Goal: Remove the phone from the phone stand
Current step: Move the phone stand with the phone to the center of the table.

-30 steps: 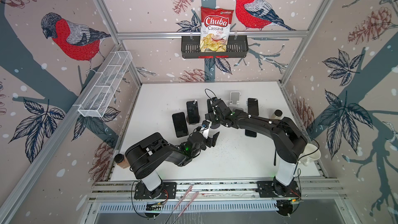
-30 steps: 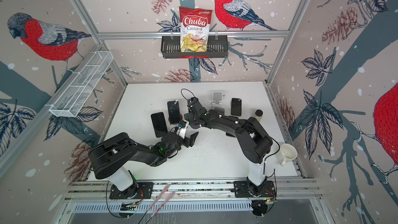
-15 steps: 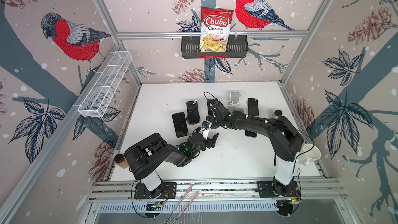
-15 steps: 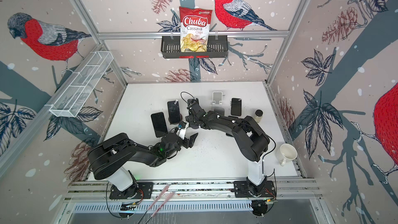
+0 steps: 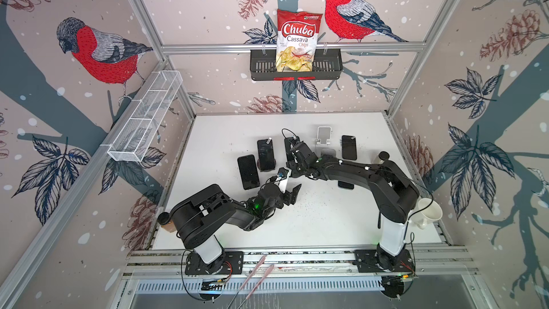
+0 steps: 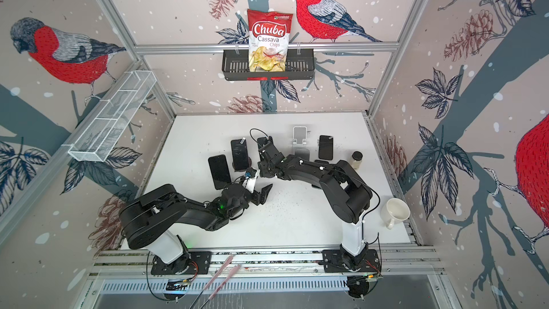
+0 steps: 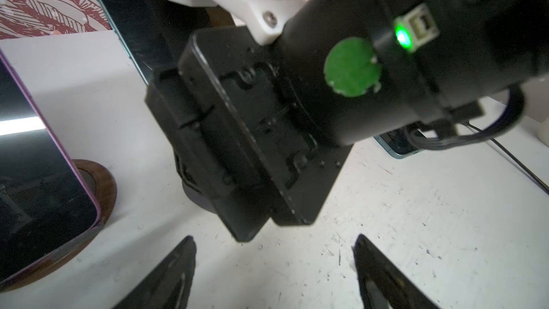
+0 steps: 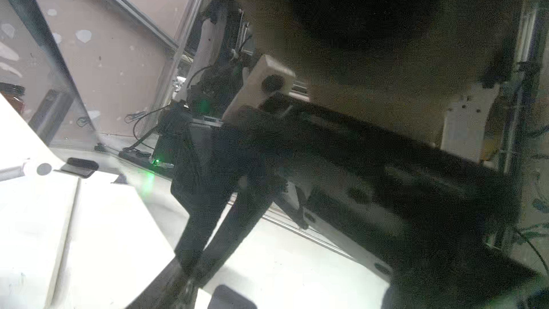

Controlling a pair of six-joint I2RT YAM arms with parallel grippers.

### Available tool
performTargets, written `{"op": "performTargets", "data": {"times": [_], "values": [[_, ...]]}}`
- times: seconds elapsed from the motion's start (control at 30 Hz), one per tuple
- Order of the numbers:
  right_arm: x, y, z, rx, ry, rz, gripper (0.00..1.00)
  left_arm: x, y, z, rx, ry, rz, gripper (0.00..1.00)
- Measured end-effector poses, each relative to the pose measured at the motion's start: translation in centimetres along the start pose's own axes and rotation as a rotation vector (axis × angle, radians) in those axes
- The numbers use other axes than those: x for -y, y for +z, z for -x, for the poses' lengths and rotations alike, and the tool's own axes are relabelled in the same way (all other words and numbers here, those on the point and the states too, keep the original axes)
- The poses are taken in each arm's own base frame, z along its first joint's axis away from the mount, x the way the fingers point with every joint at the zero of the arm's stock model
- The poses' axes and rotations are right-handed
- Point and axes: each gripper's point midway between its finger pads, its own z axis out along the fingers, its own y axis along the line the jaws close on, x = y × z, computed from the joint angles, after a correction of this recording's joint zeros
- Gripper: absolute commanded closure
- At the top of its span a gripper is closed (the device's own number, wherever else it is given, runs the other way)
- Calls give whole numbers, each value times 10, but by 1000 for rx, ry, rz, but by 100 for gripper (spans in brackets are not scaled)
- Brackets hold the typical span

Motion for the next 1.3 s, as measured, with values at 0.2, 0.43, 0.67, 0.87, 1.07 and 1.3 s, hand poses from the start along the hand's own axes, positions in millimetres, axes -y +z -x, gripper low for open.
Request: {"op": "performTargets", "data": {"times": [0.2,0.43,0.67,0.87,1.07,1.3], "values": [[2,-5,-2,1,0,1,32,0,0,-1,-7,1,2,18],[3,-11,-4,5,1,3,32,-1,1,-4,-17,3,4,18],[5,-13,-9,5,16,7,34,-1,1,-5,-20,3,5,18],[3,-11,-11,13,18,12,34,-1,1,-5,-22,3,6,18],[1,-5,-11,23,21,18,34,-1,1,-6,-23,-12,6,18],[1,-2,-14,32,22,26,34,-1,1,-6,-23,-12,6,18]]}}
